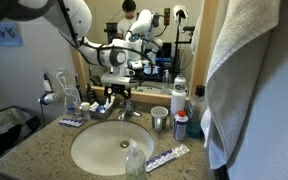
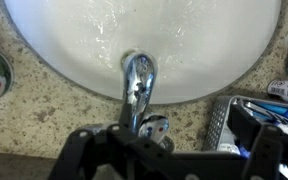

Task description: Open the tap faucet then close it.

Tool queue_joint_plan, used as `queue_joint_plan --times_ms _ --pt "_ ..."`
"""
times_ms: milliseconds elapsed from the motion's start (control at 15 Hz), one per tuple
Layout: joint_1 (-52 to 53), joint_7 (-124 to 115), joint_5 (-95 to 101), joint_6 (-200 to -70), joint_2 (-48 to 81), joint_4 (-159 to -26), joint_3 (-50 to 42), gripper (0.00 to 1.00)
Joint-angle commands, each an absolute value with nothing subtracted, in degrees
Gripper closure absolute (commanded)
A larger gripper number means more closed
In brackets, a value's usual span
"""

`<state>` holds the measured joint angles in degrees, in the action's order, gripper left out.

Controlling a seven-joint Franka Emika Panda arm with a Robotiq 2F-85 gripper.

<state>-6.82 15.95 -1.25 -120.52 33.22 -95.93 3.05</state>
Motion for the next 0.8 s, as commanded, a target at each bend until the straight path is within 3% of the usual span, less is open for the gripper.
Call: queue_joint_plan --times_ms 0,533,733 --pt "-6.18 14.23 -1.98 -122.31 31.30 -97.97 2.35 0.34" --pt "-6.17 13.69 -1.62 -122.11 32.23 -96.60 1.10 0.94" --pt "-6.25 13.90 -1.90 -121.90 32.77 -96.34 1.25 0.93"
